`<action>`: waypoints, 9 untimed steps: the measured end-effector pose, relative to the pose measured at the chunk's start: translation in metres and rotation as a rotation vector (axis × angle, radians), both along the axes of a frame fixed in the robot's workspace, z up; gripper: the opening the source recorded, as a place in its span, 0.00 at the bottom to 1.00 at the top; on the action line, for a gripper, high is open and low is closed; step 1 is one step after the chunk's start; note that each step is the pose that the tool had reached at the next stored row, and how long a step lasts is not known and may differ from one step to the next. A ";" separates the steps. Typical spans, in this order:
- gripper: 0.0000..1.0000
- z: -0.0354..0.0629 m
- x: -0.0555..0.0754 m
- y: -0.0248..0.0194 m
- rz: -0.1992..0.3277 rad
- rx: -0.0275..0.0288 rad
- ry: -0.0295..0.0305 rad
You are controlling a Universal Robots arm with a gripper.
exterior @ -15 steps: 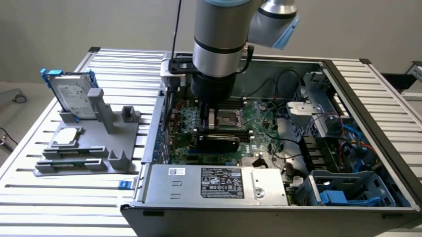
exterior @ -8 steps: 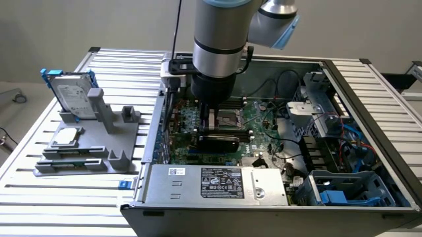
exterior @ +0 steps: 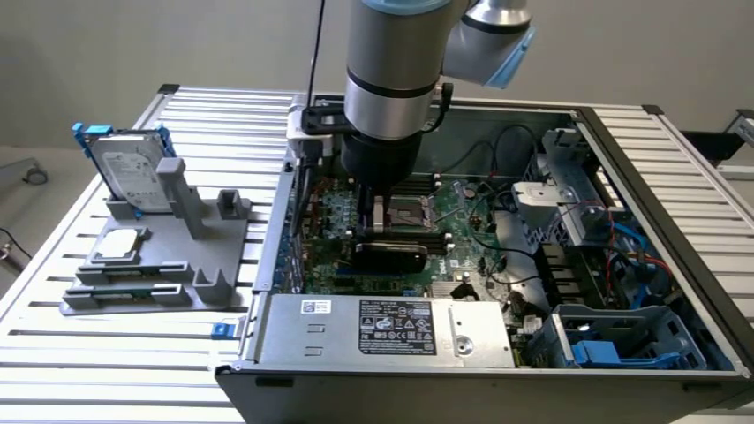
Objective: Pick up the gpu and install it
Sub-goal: 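Press down on the gpu until it lock into place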
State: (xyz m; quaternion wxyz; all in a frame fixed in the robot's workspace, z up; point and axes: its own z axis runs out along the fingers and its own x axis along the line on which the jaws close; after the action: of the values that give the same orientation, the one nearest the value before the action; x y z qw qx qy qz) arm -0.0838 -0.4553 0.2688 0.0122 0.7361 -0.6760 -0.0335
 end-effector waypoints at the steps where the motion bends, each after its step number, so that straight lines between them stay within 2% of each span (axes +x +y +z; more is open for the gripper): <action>1: 0.11 -0.0001 0.000 0.0000 0.001 0.0002 0.0000; 9: 0.11 0.0002 0.004 0.0000 0.007 0.0004 -0.0003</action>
State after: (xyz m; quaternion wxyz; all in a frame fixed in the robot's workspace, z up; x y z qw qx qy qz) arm -0.0794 -0.4553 0.2691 0.0121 0.7385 -0.6733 -0.0335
